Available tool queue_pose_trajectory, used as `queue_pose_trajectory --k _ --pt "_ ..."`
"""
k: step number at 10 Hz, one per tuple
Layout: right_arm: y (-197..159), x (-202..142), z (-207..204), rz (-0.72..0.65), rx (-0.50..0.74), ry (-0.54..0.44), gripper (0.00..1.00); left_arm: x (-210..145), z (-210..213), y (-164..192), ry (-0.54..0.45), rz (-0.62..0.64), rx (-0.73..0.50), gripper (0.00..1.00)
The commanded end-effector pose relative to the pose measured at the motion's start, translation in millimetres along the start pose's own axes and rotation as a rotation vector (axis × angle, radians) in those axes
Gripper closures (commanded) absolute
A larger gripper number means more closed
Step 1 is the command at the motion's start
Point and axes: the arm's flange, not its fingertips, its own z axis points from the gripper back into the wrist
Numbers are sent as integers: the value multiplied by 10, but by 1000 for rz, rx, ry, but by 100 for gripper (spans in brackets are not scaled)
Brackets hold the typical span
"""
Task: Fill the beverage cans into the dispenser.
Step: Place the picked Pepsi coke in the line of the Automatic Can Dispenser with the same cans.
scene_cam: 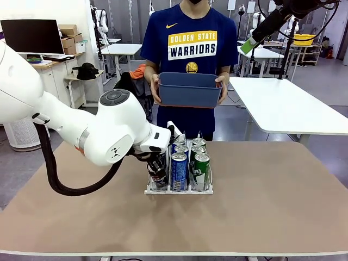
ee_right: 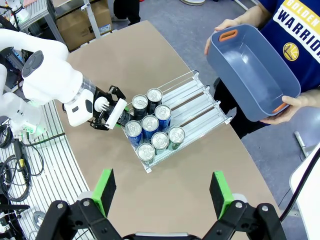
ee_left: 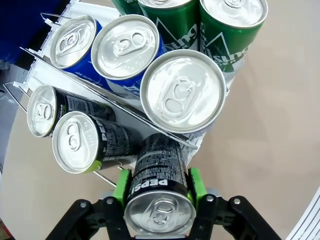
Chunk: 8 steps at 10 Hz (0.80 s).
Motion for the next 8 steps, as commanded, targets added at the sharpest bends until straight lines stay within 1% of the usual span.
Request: queue_pose_trajectory --k 1,5,6,7,8 --pt "3 -9 0 -4 11 5 0 104 91 140 41 -58 6 42" --pt "3 -9 0 -4 11 5 0 251 86 286 83 -104 -30 42" --pt "3 -9 0 -4 11 5 0 263 91 307 89 -111 -50 28" --pt "3 -9 0 -4 11 5 0 285 121 317 90 -100 -46 23" --pt "3 -9 0 -4 11 5 0 295 180 325 86 -88 -39 9"
